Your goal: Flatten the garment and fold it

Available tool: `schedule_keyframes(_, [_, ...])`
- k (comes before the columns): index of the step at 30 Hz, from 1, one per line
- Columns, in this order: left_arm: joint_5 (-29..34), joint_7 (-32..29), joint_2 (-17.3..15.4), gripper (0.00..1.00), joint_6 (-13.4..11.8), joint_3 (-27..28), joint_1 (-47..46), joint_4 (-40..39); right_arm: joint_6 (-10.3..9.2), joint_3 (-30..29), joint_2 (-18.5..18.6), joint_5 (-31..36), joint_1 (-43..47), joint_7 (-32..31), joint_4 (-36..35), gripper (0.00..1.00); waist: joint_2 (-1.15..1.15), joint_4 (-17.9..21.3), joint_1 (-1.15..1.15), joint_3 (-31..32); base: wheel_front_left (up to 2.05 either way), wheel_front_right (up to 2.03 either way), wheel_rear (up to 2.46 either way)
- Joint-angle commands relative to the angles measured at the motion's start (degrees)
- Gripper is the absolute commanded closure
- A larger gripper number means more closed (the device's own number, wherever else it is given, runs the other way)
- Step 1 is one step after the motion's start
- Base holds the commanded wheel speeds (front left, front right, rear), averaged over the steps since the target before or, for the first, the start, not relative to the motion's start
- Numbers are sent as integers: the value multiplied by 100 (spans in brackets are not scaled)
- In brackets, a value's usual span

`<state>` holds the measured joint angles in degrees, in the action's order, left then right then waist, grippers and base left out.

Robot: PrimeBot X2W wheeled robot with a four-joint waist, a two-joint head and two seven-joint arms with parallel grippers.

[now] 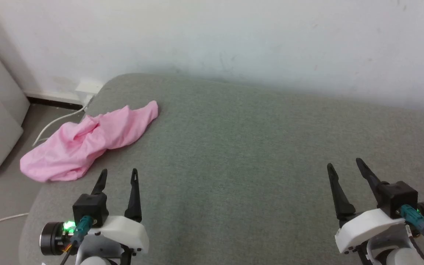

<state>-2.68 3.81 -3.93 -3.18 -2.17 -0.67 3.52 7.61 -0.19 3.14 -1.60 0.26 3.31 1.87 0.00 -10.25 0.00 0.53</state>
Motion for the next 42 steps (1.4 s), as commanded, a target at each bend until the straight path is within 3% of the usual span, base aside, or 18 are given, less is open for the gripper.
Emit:
schedule_keyframes(1, [-54,62,-40,0,-58,-26,-100,36,-4,-6,-8,-35,-77,55,21,0,0,-161,0,-5,0,0,0])
schedule_keyframes(42, [-473,572,-148,0,-579,-212,-147,298,-8,4,-17,-274,-280,440,158,0,0,-1487,0,-94,-3,-3,-3])
